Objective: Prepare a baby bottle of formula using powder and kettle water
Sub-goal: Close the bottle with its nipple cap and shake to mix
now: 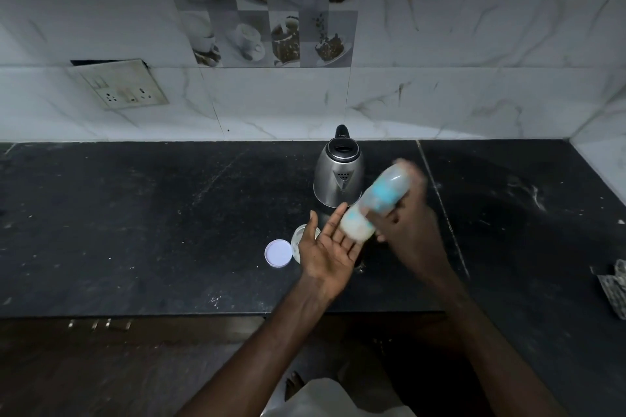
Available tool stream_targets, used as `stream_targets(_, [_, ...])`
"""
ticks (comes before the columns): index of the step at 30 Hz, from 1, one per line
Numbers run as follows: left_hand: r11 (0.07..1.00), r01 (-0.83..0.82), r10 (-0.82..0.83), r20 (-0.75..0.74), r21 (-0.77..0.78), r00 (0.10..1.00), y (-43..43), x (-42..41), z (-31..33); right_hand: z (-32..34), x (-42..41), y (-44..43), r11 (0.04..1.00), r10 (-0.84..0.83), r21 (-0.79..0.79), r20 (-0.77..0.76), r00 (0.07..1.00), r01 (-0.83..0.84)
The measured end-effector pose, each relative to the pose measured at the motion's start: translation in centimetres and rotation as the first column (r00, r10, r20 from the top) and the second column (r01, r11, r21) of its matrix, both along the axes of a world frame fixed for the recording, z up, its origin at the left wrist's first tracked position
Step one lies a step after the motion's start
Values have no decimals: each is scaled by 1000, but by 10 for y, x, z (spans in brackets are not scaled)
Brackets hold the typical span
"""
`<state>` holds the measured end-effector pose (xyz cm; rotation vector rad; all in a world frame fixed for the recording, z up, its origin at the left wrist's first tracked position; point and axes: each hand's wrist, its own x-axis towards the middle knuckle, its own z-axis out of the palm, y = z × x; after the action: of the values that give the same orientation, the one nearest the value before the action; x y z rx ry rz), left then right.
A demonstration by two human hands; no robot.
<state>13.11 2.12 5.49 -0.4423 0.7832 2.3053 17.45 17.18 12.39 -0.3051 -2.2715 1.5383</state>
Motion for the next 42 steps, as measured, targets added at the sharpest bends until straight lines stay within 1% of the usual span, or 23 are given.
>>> stream_targets(2, [999,4,-4,-8,-46,1000,1,-4,-4,5,-1,7,946,-286,-195,-136,948,258])
stream_targets(3, [999,2,-2,-2,-53,1000,1,-4,-5,2,1,1,926,-350,-202,-135,927,320])
stream_targets(4, [999,-4,5,18,-54,1000,2,-4,-4,-3,3,-8,945,-311,-131,-83,947,299])
stream_targets(6, [999,-19,21,50,-42,999,2,-4,-6,-20,13,-23,998,-52,44,71,996,49])
stream_targets(7, [999,-24,25,53,-33,998,2,-5,-6,-25,18,-25,997,2,78,85,996,-8])
stream_targets(8, [999,-27,28,47,-34,999,2,-6,-6,-27,19,-22,997,-37,69,42,998,34])
stream_targets(10, [998,-22,23,23,-64,999,1,-6,-5,-23,16,-16,957,-265,-139,-71,962,254])
stream_targets(11, [998,-23,25,29,-62,999,1,-6,-4,-23,17,-18,937,-310,-192,-85,947,290])
stream_targets(12, [998,-29,31,48,-51,998,2,-5,-3,-23,18,-25,948,-275,-183,-65,959,260])
stream_targets(14, [999,-28,30,76,-24,997,4,-3,-1,-33,21,-39,999,-39,-30,44,998,40])
stream_targets(16, [999,-31,31,85,6,996,1,-1,-5,-40,24,-39,998,66,-9,86,994,-66])
stream_targets(20, [997,-17,12,66,75,998,-4,3,-8,-46,22,-25,986,160,-73,132,978,-152])
stream_targets(24, [996,26,-27,10,84,1000,-2,3,-3,-48,19,-17,955,240,-203,114,964,-214])
stream_targets(29, [997,61,-61,-3,50,998,0,5,-3,-36,7,-16,965,207,-183,110,972,-185])
stream_targets(31, [999,48,-48,4,-8,999,-1,4,-9,-16,-2,-2,973,108,-205,-7,994,-107])
stream_targets(32, [998,43,-43,4,-42,999,-4,3,-11,-4,-7,8,969,-19,-245,-92,996,-4])
stream_targets(34, [996,43,-44,-12,-81,999,-8,0,-11,10,-12,21,913,-300,-348,-225,927,212])
stream_targets(35, [995,41,-42,-15,-86,999,-8,-1,-9,9,-13,19,895,-377,-337,-224,899,292])
stream_targets(36, [995,32,-33,-4,-90,999,-8,-2,-8,6,-12,11,910,-362,-282,-178,915,305])
stream_targets(38, [996,13,-11,26,-83,1000,-7,-3,-8,-10,-5,-10,992,-103,-79,-7,995,102])
stream_targets(39, [997,7,-5,31,-71,1000,-7,-3,-9,-16,2,-14,999,-25,-31,39,999,26])
stream_targets(40, [998,3,-1,32,-69,999,-8,-3,-10,-19,5,-12,999,-47,-21,20,999,47])
stream_targets(42, [997,-3,6,29,-78,1000,-13,-4,-13,-14,4,0,939,-301,-206,-103,948,275])
